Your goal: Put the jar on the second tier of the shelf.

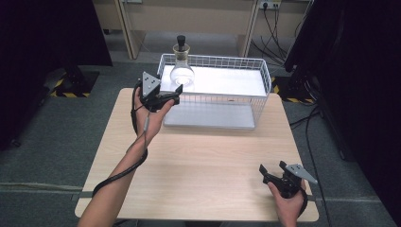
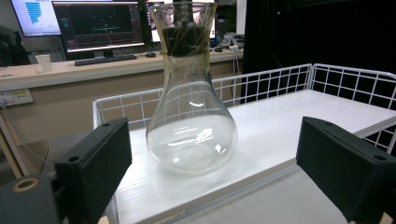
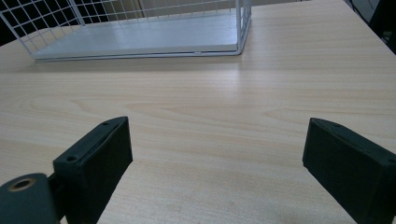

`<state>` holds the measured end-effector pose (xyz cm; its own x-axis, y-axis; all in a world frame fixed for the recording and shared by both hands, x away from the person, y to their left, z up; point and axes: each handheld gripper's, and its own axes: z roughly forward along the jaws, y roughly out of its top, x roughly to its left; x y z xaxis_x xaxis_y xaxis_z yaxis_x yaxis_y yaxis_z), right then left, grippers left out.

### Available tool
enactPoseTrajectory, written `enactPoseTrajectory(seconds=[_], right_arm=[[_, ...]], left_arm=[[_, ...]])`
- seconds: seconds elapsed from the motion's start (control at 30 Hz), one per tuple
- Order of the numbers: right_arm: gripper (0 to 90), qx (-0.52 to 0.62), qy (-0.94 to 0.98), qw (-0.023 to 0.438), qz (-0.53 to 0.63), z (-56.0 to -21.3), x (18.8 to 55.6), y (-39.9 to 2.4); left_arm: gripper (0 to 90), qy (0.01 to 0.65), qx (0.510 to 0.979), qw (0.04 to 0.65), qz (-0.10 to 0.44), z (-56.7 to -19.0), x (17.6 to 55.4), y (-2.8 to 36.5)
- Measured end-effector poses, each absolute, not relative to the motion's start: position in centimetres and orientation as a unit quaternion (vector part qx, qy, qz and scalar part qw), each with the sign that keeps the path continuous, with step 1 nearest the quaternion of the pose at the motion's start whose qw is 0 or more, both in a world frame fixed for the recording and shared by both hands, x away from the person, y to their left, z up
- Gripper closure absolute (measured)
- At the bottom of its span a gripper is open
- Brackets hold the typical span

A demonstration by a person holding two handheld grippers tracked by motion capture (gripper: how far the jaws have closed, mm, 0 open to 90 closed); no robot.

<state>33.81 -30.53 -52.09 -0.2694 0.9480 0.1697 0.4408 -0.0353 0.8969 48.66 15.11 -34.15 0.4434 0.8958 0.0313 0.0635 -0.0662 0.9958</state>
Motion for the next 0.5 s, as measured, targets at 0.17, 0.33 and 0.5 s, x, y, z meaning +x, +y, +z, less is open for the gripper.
enactPoseTrajectory(seconds=[0.17, 0.33, 0.5], right_arm=[[8.5, 0.542, 0.641, 0.268, 0.473, -52.1, 33.8, -30.5], [8.5, 0.542, 0.641, 0.268, 0.473, -52.1, 33.8, -30.5], [8.5, 0.542, 0.64, 0.268, 0.474, -52.1, 33.8, -30.5]], left_arm=[[10.1, 0.38, 0.633, 0.568, 0.363, -34.8, 48.1, 15.4], [10.2, 0.377, 0.635, 0.568, 0.364, -35.3, 47.6, 15.5], [10.1, 0.375, 0.638, 0.568, 0.362, -35.8, 47.1, 15.7]])
